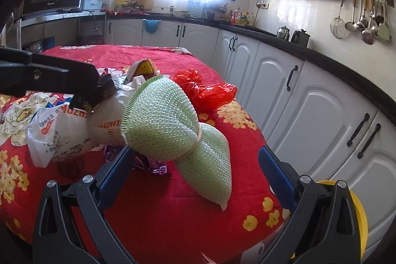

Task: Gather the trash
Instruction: 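Grasp the green mesh sleeve with the right tool while the left tool grasps the black wrapped package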

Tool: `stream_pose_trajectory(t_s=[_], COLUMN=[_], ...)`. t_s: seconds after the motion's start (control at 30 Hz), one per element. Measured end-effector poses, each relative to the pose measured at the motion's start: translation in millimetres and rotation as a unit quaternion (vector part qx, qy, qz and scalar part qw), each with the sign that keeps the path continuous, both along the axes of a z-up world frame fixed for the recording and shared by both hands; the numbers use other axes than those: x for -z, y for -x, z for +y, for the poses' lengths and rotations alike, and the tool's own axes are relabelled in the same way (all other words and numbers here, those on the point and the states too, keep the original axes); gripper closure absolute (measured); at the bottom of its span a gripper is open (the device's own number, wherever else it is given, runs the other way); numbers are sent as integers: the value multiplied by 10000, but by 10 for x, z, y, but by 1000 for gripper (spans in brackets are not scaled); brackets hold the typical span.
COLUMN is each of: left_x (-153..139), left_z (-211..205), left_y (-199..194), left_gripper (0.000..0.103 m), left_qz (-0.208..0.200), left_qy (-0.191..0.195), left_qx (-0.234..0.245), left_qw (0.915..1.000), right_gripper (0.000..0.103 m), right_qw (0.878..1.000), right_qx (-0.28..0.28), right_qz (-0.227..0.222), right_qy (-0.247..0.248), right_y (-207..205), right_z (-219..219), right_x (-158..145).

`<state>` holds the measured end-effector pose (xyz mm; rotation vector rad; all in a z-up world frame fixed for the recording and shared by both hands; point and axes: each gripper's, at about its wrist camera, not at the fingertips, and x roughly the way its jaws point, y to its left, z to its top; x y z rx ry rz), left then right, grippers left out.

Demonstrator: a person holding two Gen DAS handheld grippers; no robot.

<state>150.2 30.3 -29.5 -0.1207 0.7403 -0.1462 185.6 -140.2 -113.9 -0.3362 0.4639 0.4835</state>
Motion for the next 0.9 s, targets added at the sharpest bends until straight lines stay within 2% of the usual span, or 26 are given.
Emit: stream_pose_trajectory(t_s=[0.07,0.13,0.2,0.33,0.57,0.9], left_x=[17,36,55,84,136,119], left_z=[0,24,17,28,0,-13], left_y=[-42,-82,-128,-173,-212,-186], left_gripper=[11,11,11,11,24,51], left_qz=[46,124,209,259,358,273], left_qy=[68,249,244,335,369,334], left_qx=[28,73,78,98,152,169], left_qw=[10000,9996,9995,9991,9986,9989], right_gripper=[18,22,27,44,50,56], right_qw=[10000,9999,9997,9989,9983,9970], right_qx=[-40,-74,-109,-188,-207,-27], right_qz=[73,155,209,417,465,500], right_qy=[-7,-1,-35,-111,-269,-582], right_y=[-49,-99,-120,-169,-156,-151], right_z=[-5,-8,-14,-22,-70,-161], right_x=[25,44,62,106,94,42])
